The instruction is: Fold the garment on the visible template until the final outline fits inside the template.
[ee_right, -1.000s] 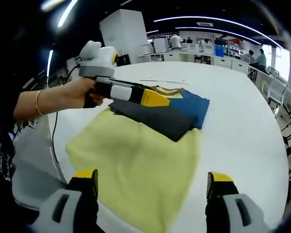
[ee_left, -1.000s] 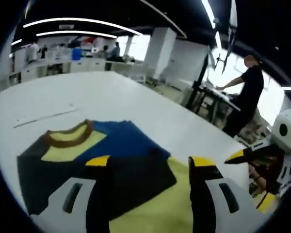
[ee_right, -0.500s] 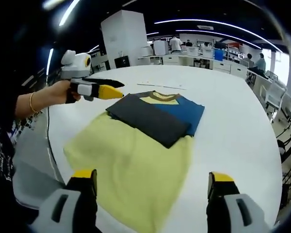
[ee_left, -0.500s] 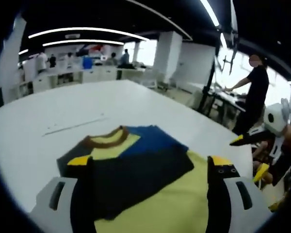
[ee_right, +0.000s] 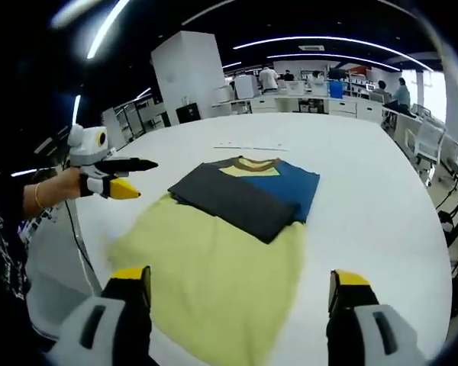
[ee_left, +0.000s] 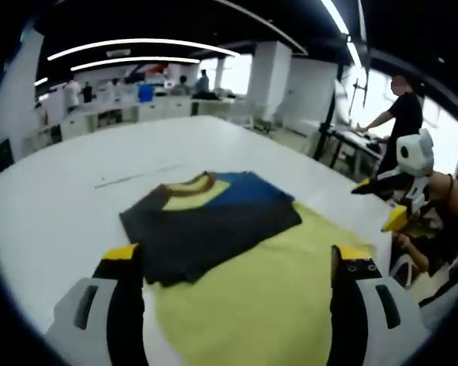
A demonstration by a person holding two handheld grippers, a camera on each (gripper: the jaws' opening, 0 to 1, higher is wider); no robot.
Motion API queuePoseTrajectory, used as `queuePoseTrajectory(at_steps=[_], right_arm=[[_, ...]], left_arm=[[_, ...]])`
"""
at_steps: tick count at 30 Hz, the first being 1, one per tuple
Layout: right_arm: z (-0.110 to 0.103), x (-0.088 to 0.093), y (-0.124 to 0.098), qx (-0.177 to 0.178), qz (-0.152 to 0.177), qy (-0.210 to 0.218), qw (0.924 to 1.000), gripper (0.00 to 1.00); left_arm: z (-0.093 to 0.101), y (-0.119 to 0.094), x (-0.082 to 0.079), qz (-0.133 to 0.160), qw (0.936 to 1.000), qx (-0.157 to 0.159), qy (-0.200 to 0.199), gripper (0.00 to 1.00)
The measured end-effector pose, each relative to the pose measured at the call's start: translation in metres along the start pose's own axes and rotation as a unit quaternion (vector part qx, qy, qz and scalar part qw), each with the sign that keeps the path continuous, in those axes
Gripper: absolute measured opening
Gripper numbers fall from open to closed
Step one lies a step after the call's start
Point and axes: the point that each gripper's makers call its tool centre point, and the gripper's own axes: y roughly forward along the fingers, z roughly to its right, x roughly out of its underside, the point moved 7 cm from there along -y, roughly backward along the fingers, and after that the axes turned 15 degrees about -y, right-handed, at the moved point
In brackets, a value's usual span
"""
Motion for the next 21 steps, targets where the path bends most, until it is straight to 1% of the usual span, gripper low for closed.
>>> queuePoseTrajectory(at_steps=[2,4,8,10,12,16,18,19,21], right_arm=[[0.000,0.001,0.000,0.000,-0.003,-0.003,1.0000,0.98],[-0.001,0.003,0.000,-0.002,-0.006,-0.003,1.0000,0.98],[-0.005,0.005,0.000,-0.004,-0.010,-0.004,0.9999,0.98],[-0.008,0.006,0.000,-0.005,-0.012,-0.003,0.9999,0.98],[-0.011,0.008,0.000,-0.008,-0.015,-0.003,0.9998,0.97],[-0.018,0.013,0.000,-0.009,-0.029,-0.011,0.9995,0.96],[-0.019,0.016,0.000,-0.009,-0.034,-0.012,0.9993,0.95],[-0.020,0.018,0.000,-0.009,-0.035,-0.009,0.9993,0.95],[-0.022,0.021,-0.001,-0.012,-0.038,-0.003,0.9992,0.94]], left_arm=[[-0.005,-0.011,0.005,0.002,1.0000,-0.008,-0.003,0.99],[-0.010,-0.019,0.012,-0.003,0.9998,-0.015,-0.009,0.99],[-0.015,-0.034,0.025,-0.006,0.9995,-0.025,-0.019,0.99],[-0.015,-0.042,0.033,-0.010,0.9991,-0.031,-0.026,0.98],[-0.015,-0.048,0.038,-0.008,0.9989,-0.039,-0.025,0.95],[-0.007,-0.057,0.053,-0.011,0.9987,-0.044,-0.025,0.93],[-0.005,-0.062,0.063,-0.018,0.9985,-0.044,-0.028,0.90],[-0.005,-0.064,0.068,-0.026,0.9984,-0.040,-0.029,0.90],[-0.006,-0.069,0.077,-0.041,0.9975,-0.047,-0.033,0.88]])
